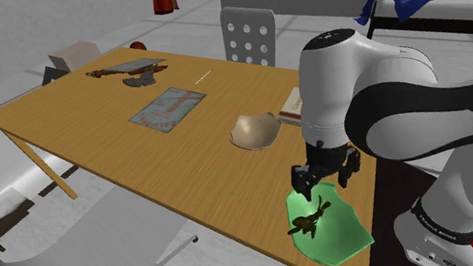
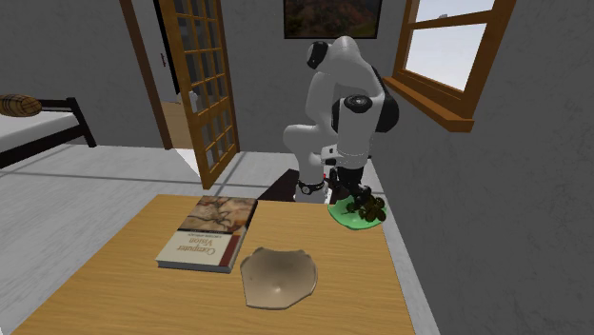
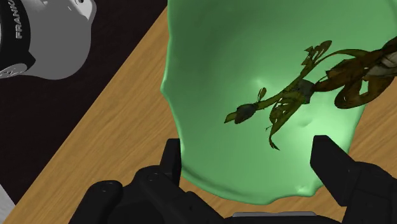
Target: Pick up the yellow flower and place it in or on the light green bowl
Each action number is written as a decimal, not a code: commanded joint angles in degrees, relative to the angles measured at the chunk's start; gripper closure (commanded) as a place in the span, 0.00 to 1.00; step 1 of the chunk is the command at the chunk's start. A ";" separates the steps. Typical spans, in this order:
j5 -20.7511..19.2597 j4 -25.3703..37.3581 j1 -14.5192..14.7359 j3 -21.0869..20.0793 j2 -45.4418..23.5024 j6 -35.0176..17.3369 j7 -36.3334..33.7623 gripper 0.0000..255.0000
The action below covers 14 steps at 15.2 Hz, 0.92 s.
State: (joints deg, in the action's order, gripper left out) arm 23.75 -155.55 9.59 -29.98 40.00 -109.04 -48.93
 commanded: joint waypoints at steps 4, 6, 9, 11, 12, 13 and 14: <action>-1.35 3.23 -0.53 1.40 0.87 4.08 -0.18 0.00; -2.47 6.34 -1.02 2.52 1.24 7.54 -0.35 0.00; -2.47 6.33 -1.02 2.53 1.24 7.54 -0.35 0.00; -2.47 6.34 -1.02 2.53 1.24 7.54 -0.35 0.00; -2.47 6.34 -1.02 2.53 1.24 7.54 -0.35 0.00; -2.47 6.34 -1.02 2.53 1.24 7.54 -0.35 0.00; -2.47 6.33 -1.02 2.53 1.24 7.53 -0.35 0.00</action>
